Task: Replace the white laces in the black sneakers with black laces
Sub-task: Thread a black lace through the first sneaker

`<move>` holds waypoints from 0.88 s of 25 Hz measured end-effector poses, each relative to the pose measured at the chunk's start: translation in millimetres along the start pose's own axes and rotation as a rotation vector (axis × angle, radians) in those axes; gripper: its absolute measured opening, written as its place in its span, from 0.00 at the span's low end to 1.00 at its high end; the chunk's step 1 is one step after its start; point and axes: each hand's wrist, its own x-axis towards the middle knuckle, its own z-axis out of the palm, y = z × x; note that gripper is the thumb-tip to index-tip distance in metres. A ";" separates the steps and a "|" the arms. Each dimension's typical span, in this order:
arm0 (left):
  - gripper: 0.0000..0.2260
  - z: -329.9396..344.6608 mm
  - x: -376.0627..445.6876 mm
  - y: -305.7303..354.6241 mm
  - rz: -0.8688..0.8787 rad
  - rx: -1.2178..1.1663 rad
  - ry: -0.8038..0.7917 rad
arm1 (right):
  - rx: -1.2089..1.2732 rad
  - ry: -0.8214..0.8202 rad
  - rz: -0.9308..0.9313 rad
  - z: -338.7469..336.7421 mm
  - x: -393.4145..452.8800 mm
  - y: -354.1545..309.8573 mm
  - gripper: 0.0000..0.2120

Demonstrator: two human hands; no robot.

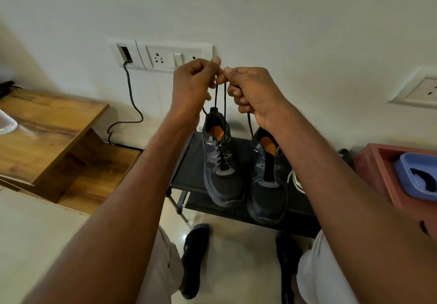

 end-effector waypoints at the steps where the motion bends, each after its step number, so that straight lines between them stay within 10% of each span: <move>1: 0.14 -0.2 0.8 -2.8 -0.009 -0.007 -0.001 | -0.008 0.019 -0.003 -0.2 -1.2 0.7 0.14; 10: 0.12 -22.2 -26.3 -19.2 0.072 0.197 -0.088 | 0.186 -0.146 0.354 -9.8 -8.1 36.6 0.17; 17: 0.09 -35.9 -34.2 -16.8 0.095 0.406 -0.644 | 0.269 -0.271 0.524 -4.9 -5.3 48.2 0.09; 22: 0.09 -52.5 -15.9 -46.0 0.001 0.484 -0.488 | 0.469 -0.265 0.455 -11.4 -6.9 30.8 0.09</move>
